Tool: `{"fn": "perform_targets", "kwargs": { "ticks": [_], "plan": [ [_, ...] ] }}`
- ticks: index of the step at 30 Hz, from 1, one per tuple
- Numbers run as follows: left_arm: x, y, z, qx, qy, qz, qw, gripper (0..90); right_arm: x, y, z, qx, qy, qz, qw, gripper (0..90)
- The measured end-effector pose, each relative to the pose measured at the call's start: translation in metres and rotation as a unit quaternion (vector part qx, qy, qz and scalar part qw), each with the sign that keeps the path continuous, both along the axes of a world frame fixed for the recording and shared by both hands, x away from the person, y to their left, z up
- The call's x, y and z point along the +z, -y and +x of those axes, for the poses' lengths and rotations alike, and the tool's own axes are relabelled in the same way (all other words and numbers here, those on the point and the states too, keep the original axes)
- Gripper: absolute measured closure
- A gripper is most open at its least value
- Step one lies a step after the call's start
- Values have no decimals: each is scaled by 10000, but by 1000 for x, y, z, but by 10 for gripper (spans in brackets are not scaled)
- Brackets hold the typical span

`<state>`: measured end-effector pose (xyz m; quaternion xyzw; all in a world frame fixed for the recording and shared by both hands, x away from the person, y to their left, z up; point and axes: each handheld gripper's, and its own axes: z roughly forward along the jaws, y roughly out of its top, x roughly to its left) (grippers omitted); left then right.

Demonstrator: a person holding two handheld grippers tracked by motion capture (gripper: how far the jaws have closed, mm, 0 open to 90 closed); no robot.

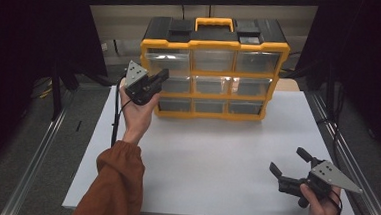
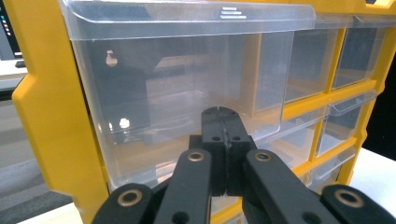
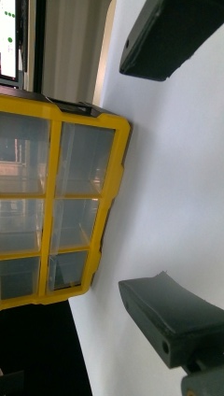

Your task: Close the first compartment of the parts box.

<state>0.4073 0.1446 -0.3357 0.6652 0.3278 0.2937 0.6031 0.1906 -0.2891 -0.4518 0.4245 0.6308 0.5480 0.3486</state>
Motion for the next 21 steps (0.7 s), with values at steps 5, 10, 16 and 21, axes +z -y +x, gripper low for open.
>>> {"fn": "perform_targets", "kwargs": {
  "ticks": [5, 10, 16, 21],
  "plan": [
    [0, -1, 1, 26, 7, 36, 10000, 900, 0, 0, 0, -14, -2, 12, 10000, 0],
    [0, 0, 2, 26, -24, 42, 10000, 900, 0, 0, 0, -5, -5, 2, 10000, 0],
    [0, 0, 3, 17, -15, 7, 10000, 900, 0, 1, -1, -22, -15, 19, 10000, 0],
    [1, -1, 5, 15, -11, 46, 10000, 900, 0, 0, -1, -25, -17, 18, 10000, 0]
  ]
}}
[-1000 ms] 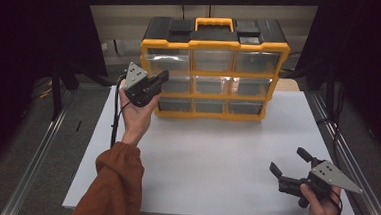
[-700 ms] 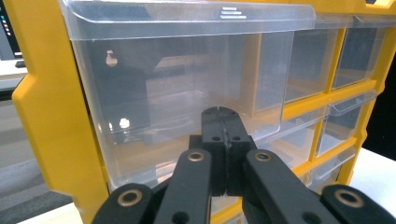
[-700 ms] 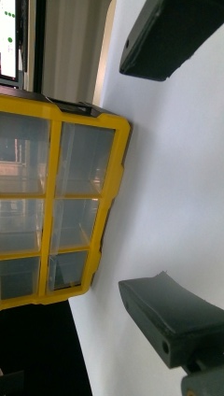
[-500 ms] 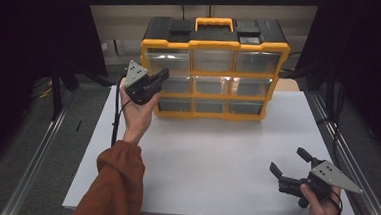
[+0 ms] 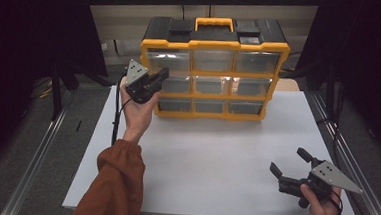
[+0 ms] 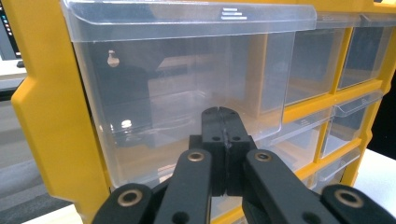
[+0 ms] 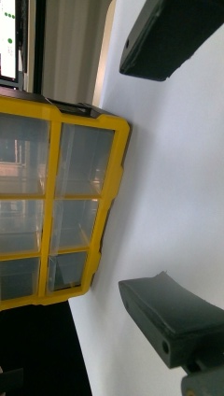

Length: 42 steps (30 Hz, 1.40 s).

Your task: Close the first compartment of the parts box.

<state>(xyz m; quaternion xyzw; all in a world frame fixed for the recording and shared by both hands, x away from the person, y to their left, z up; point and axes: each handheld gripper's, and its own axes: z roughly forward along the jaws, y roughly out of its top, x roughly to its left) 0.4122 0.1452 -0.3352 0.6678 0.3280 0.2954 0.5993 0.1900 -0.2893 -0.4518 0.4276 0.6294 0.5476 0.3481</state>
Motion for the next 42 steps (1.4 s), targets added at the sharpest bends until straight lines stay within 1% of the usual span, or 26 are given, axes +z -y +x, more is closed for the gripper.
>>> {"fn": "perform_targets", "kwargs": {
  "ticks": [3, 8, 9, 12, 14, 16, 17, 18, 19, 20, 25, 26, 27, 30, 31, 32, 33, 37, 39, 40, 41, 42],
  "plan": [
    [1, 0, 1, -1, 0, 26, 10000, 900, 0, 0, 0, -12, 1, 8, 10000, 0],
    [0, 1, 2, 35, 0, -14, 10000, 900, 0, 0, 0, -9, 1, 6, 10000, 0],
    [1, 0, 2, 19, -10, 8, 10000, 900, 0, 0, 0, -7, -1, 8, 10000, 0],
    [0, 0, 2, 38, -15, -43, 10000, 900, 0, 0, 0, -8, 0, 9, 10000, 0],
    [0, 0, 3, 31, -21, -12, 10000, 900, 0, 0, 0, 21, -16, 4, 10000, 0],
    [1, 1, 3, 34, -28, -44, 10000, 900, 0, 0, 0, 25, -13, 2, 10000, 0],
    [1, 1, 3, 57, -45, -40, 10000, 900, 0, 0, 0, 36, -15, -7, 10000, 0],
    [2, 1, 4, 38, -10, -25, 10000, 900, 0, 0, 0, 26, -7, -5, 10000, 0],
    [2, 1, 4, 30, 8, 36, 10000, 900, 0, 0, 0, 15, 6, -3, 10000, 0],
    [3, 1, 4, 33, 11, 3, 10000, 900, 0, 0, 0, 17, -4, 3, 10000, 0],
    [3, 2, 5, 34, -3, 16, 10000, 900, -1, 0, 1, 29, -8, 18, 10000, 0],
    [4, 2, 5, 56, -10, 75, 10000, 900, -1, 0, 1, 39, -12, 11, 10000, 0],
    [5, 2, 5, 21, 14, 93, 10000, 900, 0, 0, 1, 38, -21, 12, 10000, 0],
    [8, 4, 6, 33, 17, 45, 10000, 900, 0, 0, 1, 39, -26, 13, 10000, 0],
    [9, 4, 6, 1, 31, 98, 9999, 900, 0, -1, 1, 44, -23, 3, 10000, 0],
    [9, 5, 6, 33, 21, 53, 10000, 900, 0, -1, 1, 42, -16, 3, 10000, 0],
    [9, 4, 6, 49, 13, 74, 10000, 900, 0, -1, 1, 41, -13, 0, 10000, 0],
    [9, 5, 8, 38, 14, 9, 10000, 900, 0, -1, 0, 38, -8, -3, 10000, 0],
    [9, 5, 8, 41, 19, 58, 10000, 900, 0, 0, 1, 41, -3, -12, 10000, 0],
    [10, 5, 7, 38, 76, 94, 9999, 900, 0, 0, 1, 35, 2, -13, 10000, 0],
    [10, 5, 7, 23, 91, 185, 9998, 900, 0, 0, 1, 32, -1, -14, 10000, 0],
    [10, 6, 8, -12, 63, 44, 10000, 900, 0, 0, 1, 40, -6, -5, 10000, 0]
  ]
}}
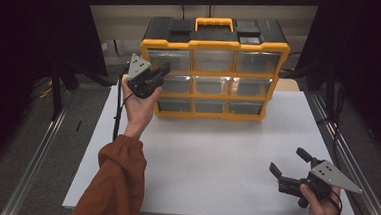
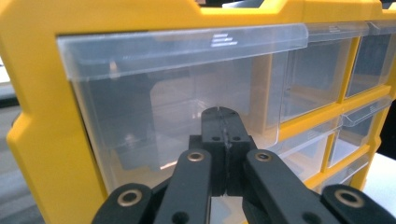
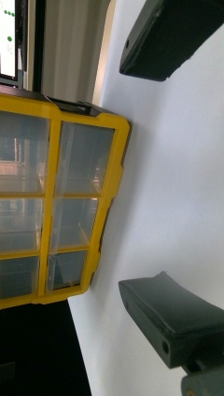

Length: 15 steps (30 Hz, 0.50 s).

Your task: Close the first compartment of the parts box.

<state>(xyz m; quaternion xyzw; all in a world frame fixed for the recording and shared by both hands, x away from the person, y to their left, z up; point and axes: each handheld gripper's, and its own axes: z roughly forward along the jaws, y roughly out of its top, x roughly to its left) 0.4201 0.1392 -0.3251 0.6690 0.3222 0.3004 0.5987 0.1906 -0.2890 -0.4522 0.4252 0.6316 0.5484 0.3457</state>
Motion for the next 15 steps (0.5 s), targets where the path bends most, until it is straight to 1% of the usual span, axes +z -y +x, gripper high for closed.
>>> {"fn": "perform_targets", "kwargs": {
  "ticks": [1, 3, 4, 6, 8, 9, 11, 13, 14, 15],
  "plan": [
    [0, 0, 1, 2, -42, -121, 9999, 900, 0, 0, 0, -8, 6, 0, 10000, 0],
    [0, 1, 2, 46, -23, -68, 10000, 900, 0, 0, 0, -8, 16, -15, 10000, 0],
    [0, 1, 2, 39, -13, -2, 10000, 900, 0, 0, 0, 9, -1, -1, 10000, 0],
    [0, 0, 3, 10, -67, -131, 9999, 900, 0, 0, 0, 7, 5, -5, 10000, 0],
    [-1, 1, 4, 59, -47, -95, 9999, 900, 0, 0, -1, 2, -7, -6, 10000, 0],
    [-1, 1, 4, 65, -32, -54, 10000, 900, 0, 0, -1, -3, -8, -4, 10000, 0],
    [0, 1, 5, 72, -30, -54, 10000, 900, 0, 0, 0, -7, 9, -8, 10000, 0],
    [0, 1, 5, 60, -27, 5, 10000, 900, 0, 0, 0, 1, -6, 2, 10000, 0],
    [0, 1, 6, 68, -32, 1, 10000, 900, 0, 0, 0, 2, -10, 2, 10000, 0],
    [0, 0, 6, 69, -29, 45, 10000, 900, 0, 0, 0, 3, -4, -2, 10000, 0]
  ]
}}
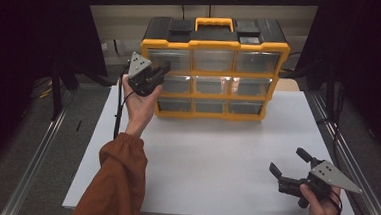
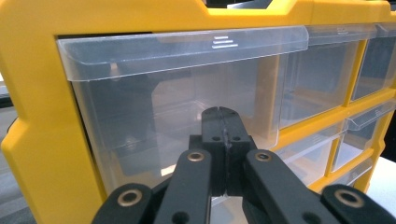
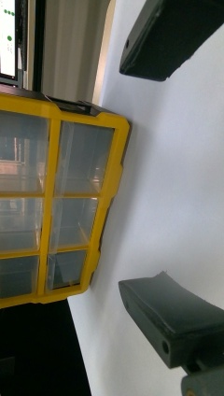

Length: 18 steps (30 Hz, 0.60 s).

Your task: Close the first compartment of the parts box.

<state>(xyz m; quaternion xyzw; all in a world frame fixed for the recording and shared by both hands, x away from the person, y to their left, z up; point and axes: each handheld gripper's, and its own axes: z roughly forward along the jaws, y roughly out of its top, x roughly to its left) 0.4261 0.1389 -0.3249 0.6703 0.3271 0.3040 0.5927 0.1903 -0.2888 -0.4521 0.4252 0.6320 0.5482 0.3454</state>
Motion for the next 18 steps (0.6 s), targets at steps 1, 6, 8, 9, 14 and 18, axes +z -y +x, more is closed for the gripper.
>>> {"fn": "perform_targets", "kwargs": {
  "ticks": [1, 6, 8, 9, 14, 18],
  "plan": [
    [0, 1, 0, 1, -2, -36, 10000, 900, 0, 0, 0, 4, 3, 15, 10000, 0],
    [1, 1, 2, 7, 38, 101, 9999, 900, 0, 0, 0, 13, -3, 18, 10000, 0],
    [0, 2, 2, 40, 19, 9, 10000, 900, 0, 0, 0, 14, -3, 12, 10000, 0],
    [0, 2, 3, 56, 1, 51, 10000, 900, 0, 0, 0, 19, -11, 19, 10000, 0],
    [1, 2, 5, 70, 8, 102, 9999, 900, 0, 0, 0, 10, -15, 14, 10000, 0],
    [1, 3, 6, 90, 24, 138, 9999, 900, 0, 0, 0, 15, -8, 7, 10000, 0]
  ]
}}
